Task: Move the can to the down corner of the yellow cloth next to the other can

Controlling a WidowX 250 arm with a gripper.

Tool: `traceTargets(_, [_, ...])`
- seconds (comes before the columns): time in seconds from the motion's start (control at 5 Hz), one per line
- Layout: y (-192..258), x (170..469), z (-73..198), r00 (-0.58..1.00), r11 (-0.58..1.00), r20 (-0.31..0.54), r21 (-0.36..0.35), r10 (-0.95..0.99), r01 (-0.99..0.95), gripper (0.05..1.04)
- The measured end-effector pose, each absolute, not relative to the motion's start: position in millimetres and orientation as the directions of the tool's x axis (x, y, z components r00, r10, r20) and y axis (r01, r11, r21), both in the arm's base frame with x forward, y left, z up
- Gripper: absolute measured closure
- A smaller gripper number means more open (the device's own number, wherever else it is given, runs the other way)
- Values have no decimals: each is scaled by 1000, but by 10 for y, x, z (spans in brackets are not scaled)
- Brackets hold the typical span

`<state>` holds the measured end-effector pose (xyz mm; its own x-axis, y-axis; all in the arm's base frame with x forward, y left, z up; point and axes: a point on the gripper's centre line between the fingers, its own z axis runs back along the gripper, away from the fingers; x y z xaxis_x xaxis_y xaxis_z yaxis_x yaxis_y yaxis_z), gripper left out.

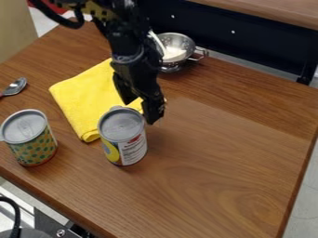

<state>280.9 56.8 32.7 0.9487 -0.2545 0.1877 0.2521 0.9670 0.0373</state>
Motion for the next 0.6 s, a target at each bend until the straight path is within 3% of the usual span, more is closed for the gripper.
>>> traceTargets(0.2, [547, 2958, 453, 959, 983, 216, 29, -184, 182, 85])
traceTargets(0.6, [567, 3343, 713, 937, 987, 317, 22, 145, -160, 85])
